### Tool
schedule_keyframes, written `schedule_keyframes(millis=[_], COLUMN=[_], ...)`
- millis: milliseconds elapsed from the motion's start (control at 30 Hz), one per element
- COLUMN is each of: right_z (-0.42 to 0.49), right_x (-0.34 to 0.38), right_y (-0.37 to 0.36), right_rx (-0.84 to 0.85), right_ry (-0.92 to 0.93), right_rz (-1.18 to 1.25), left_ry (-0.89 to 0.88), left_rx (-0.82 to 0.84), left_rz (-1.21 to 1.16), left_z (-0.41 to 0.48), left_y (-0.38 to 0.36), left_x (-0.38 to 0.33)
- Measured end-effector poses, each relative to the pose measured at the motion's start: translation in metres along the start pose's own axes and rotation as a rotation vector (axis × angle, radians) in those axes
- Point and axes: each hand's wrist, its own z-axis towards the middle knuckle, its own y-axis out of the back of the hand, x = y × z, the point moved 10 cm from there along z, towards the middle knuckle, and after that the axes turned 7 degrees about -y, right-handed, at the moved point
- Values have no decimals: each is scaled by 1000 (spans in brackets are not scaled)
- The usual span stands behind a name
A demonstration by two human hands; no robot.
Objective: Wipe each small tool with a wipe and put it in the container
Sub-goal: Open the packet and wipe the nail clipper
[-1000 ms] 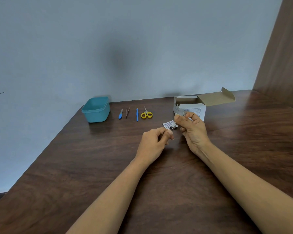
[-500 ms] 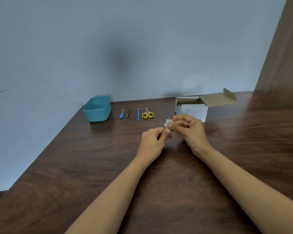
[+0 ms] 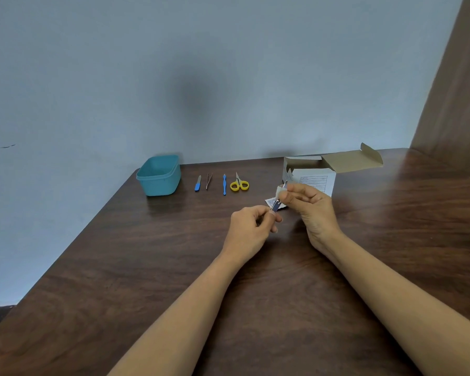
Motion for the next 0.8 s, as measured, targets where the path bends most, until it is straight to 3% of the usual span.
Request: schedule_keyframes(millis=[200,433,800], right_z=[3,-1,-6], right_x=[-4,3,16], right_y=[-3,-5,1], right_rx=[12,-11,-90], right_ry=[-2,119,180], right_rz=[-131,-445,-491], left_ry=[5,26,15], left_rx=[7,1,53], left_rz=[20,0,5], left_z=[0,1,1], left_y=[1,4,-1], left_x=[2,7,6])
